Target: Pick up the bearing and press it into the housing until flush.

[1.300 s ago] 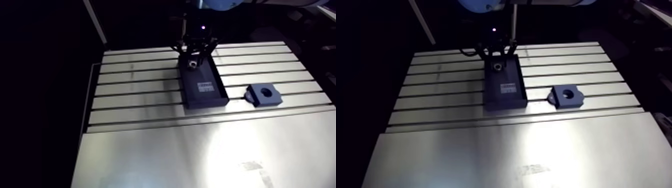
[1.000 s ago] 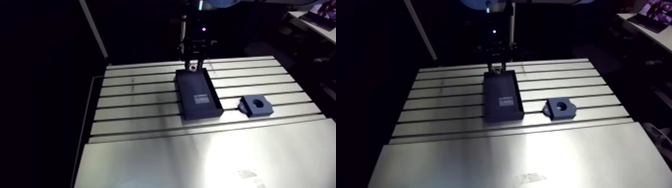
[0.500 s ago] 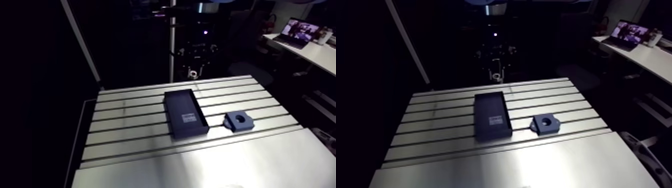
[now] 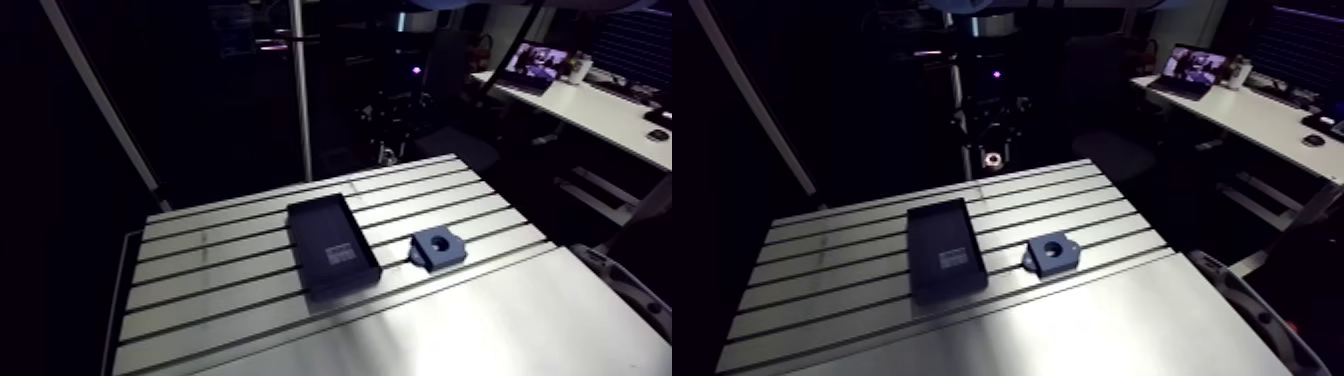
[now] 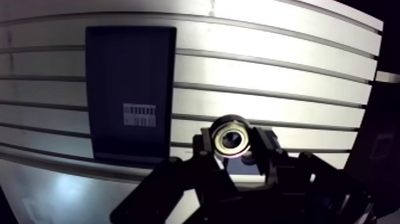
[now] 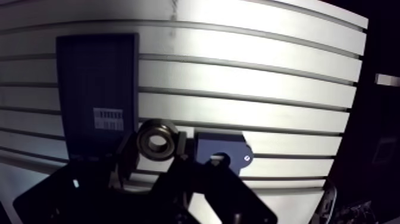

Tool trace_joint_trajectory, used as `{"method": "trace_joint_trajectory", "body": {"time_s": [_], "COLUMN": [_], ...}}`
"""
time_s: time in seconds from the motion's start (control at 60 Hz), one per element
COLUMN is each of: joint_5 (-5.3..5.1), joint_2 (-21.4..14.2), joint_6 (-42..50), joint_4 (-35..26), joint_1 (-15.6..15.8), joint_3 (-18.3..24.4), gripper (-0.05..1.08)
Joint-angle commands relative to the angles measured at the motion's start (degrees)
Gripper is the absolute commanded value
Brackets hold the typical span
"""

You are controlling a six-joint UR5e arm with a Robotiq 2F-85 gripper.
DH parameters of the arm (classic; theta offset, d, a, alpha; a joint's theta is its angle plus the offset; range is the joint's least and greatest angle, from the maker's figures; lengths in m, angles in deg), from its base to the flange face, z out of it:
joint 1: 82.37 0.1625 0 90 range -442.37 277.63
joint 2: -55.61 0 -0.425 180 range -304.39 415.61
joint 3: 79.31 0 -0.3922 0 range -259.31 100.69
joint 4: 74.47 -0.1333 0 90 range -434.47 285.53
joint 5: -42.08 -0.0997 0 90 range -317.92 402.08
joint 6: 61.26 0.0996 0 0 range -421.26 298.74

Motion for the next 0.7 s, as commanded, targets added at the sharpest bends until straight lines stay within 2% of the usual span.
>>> {"method": "trace_joint_trajectory", "body": {"time_s": [0.017, 0.233, 0.483, 0.7], "joint_5": [0.25, 0.41, 1.64, 1.66], "joint_2": [0.0, -0.6, -1.0, -1.0], "joint_6": [-1.3, -1.4, -1.8, -2.8], "joint_4": [0.0, 0.0, 0.9, 2.8], "joint_1": [-2.0, -3.1, -4.1, -5.2], "joint_3": [-0.3, -1.9, -4.6, -6.3], "gripper": [0.65, 0.65, 0.66, 0.67]}}
